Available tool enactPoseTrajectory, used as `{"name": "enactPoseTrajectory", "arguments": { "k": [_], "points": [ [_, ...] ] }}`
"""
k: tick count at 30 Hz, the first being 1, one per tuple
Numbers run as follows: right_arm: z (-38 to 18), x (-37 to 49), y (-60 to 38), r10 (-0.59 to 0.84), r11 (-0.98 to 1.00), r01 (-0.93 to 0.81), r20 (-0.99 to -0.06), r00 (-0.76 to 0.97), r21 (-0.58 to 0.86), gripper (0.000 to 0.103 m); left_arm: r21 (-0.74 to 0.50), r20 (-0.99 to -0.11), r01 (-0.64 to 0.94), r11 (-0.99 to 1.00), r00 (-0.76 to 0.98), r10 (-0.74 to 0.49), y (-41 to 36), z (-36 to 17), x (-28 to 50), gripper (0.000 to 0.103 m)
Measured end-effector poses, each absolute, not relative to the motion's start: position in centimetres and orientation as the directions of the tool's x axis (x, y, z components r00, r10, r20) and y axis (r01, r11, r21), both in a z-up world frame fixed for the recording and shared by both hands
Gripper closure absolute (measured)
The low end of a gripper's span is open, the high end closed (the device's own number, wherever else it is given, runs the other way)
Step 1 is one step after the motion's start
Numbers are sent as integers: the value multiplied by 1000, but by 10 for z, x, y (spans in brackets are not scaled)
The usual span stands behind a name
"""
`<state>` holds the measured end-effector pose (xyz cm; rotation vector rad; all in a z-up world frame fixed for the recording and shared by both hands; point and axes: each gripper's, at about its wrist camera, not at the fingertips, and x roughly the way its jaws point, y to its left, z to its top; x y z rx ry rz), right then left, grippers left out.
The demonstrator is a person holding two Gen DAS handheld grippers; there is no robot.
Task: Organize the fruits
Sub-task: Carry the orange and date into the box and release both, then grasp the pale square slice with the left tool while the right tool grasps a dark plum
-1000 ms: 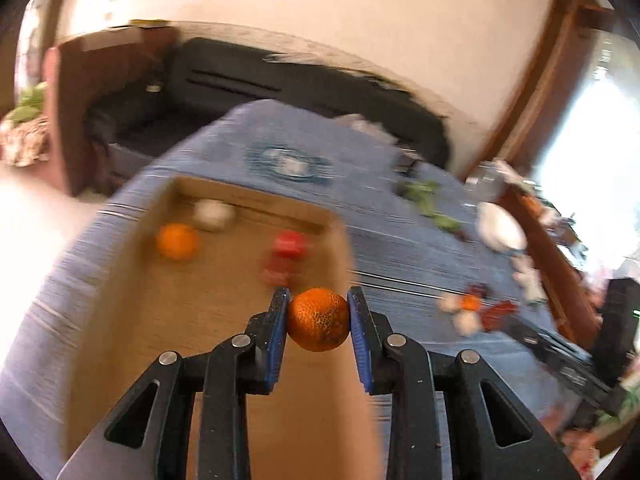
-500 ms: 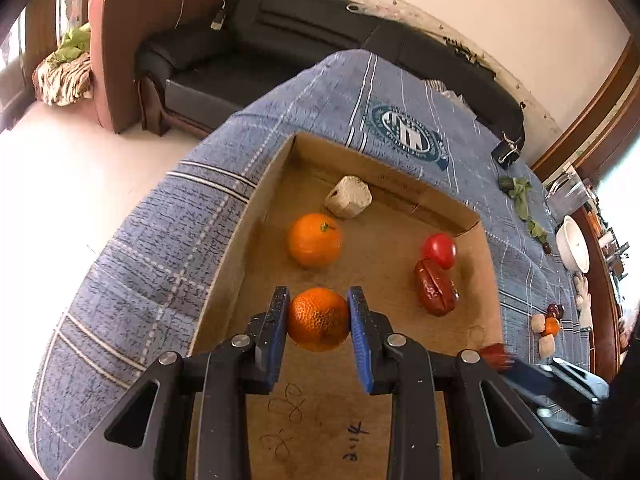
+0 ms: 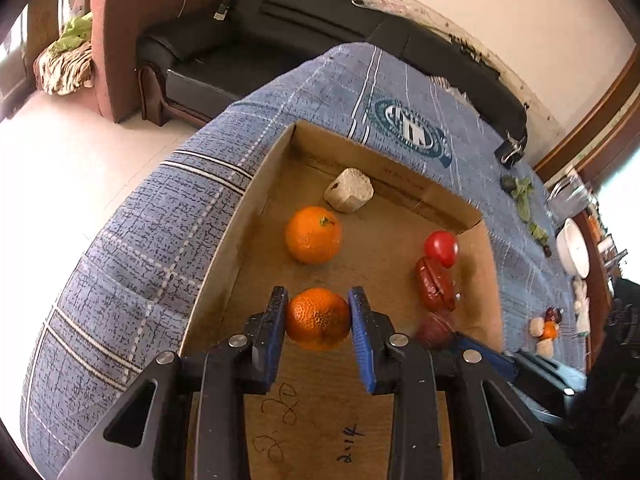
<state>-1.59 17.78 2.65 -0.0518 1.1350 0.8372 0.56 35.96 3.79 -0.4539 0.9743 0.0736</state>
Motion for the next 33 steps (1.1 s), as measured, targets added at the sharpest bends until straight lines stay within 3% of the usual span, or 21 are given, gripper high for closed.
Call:
{"name": "enactPoseTrajectory", "arguments": {
  "k": [3,8,17,21,24,33],
  "points": [
    [31,-17,170,578,703,-602,-797,176,378,54,-347,-788,-257,902,601,-132,359,50,-3,66],
    [49,-17,143,608,708,-583,-764,215,399,54,-332,-755,-237,913,647,-107,350,72,-18,57],
    [84,-26,50,598,758,-541,-720,352,365,54,-355,-688,-109,928,703,-181,297,108,-54,56],
    [97,-27,-18,523,829,-470,-715,464,302,47,-328,-666,-21,944,714,-216,260,122,-67,55],
    [102,-23,-76,459,880,-377,-715,527,287,47,-313,-659,46,949,709,-252,227,127,-70,49],
    [105,-20,-181,363,929,-179,-698,617,325,47,-270,-694,187,944,642,-326,135,110,-63,49]
  ]
}}
